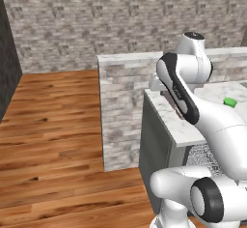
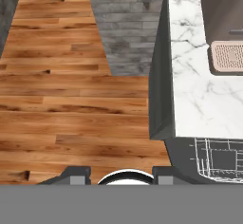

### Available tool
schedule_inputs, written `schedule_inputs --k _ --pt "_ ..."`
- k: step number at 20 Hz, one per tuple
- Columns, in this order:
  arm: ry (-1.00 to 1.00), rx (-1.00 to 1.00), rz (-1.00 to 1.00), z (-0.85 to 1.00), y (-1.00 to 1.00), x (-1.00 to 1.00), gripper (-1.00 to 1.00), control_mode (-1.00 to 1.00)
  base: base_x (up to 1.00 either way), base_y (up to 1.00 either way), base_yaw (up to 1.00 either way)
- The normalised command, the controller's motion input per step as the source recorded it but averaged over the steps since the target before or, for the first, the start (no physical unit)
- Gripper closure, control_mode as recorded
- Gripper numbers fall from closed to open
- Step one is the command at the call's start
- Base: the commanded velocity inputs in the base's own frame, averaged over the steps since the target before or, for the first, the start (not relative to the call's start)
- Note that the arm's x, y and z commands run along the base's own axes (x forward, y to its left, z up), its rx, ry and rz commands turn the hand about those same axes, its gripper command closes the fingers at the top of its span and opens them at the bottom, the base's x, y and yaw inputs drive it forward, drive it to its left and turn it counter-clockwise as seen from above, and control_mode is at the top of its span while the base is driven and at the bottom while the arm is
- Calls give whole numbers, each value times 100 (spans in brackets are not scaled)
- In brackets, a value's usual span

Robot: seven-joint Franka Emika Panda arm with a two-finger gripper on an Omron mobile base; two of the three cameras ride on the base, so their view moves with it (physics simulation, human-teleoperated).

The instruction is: Pick up the cup and bowl from the counter, place them in the dishwasher, and close the dishwasher door.

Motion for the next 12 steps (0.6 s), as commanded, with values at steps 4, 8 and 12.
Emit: schedule_inputs --k 4,8,12 --pt "0 0 0 0 -3 0 -100 -100 0 0 0" --pt "0 0 0 0 -8 0 -100 -100 0 0 0" --pt "0 0 0 0 -12 0 -100 -100 0 0 0"
